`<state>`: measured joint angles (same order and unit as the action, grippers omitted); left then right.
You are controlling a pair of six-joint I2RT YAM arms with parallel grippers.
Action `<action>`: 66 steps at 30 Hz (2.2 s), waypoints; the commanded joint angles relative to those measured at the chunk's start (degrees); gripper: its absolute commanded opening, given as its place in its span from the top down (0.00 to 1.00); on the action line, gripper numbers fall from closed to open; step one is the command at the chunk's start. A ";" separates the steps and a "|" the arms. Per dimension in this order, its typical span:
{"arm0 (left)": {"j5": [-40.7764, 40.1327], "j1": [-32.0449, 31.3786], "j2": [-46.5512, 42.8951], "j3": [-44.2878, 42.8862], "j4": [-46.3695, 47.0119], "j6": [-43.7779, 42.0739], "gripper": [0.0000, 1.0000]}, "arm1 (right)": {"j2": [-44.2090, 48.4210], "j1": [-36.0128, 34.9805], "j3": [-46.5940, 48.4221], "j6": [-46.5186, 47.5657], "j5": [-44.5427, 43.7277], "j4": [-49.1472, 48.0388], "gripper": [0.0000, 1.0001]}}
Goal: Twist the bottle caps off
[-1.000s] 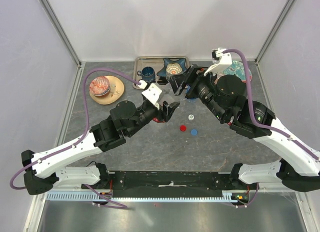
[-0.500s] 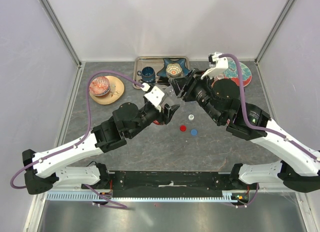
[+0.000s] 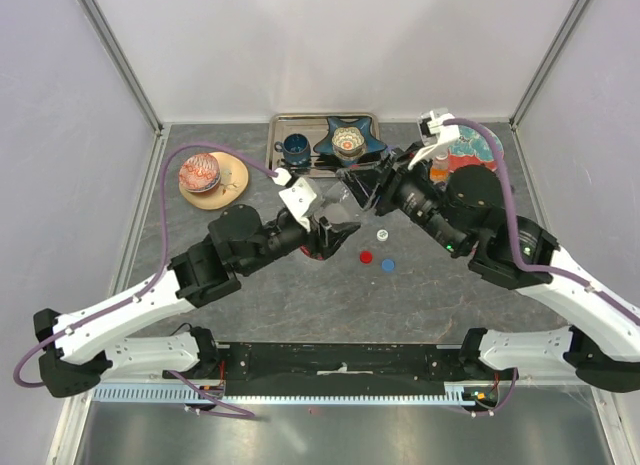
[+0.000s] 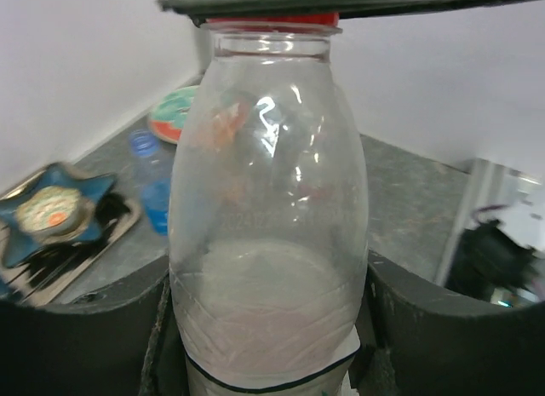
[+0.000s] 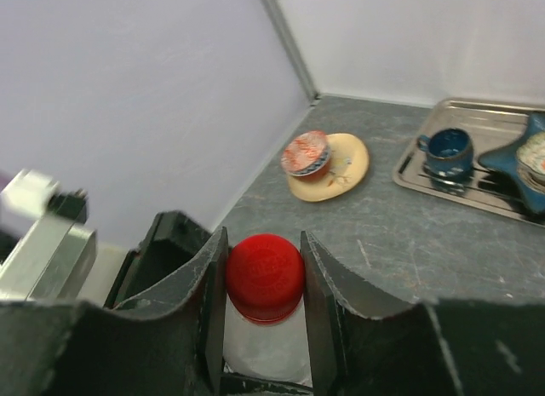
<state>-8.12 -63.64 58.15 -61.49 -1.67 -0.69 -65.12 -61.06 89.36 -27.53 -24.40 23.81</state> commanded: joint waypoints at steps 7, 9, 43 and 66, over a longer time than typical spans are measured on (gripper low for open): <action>61.53 7.99 -1.82 -8.73 5.24 19.37 0.50 | 13.35 0.24 -5.85 15.92 37.80 -8.95 1.00; 68.46 10.72 -0.76 -7.77 9.65 23.96 0.50 | 13.80 0.32 -5.34 16.36 41.78 -8.61 1.00; 54.81 18.99 -1.71 -1.88 0.54 15.90 0.52 | 21.61 0.32 -7.70 18.47 4.82 -9.75 1.00; 9.09 18.90 -40.21 17.63 -8.87 13.61 0.50 | -13.87 0.32 -47.44 -5.95 1.99 -23.37 1.00</action>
<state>5.30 -44.75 20.08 -45.39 -9.37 14.90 -71.66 -60.62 41.54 -28.56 -25.10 9.98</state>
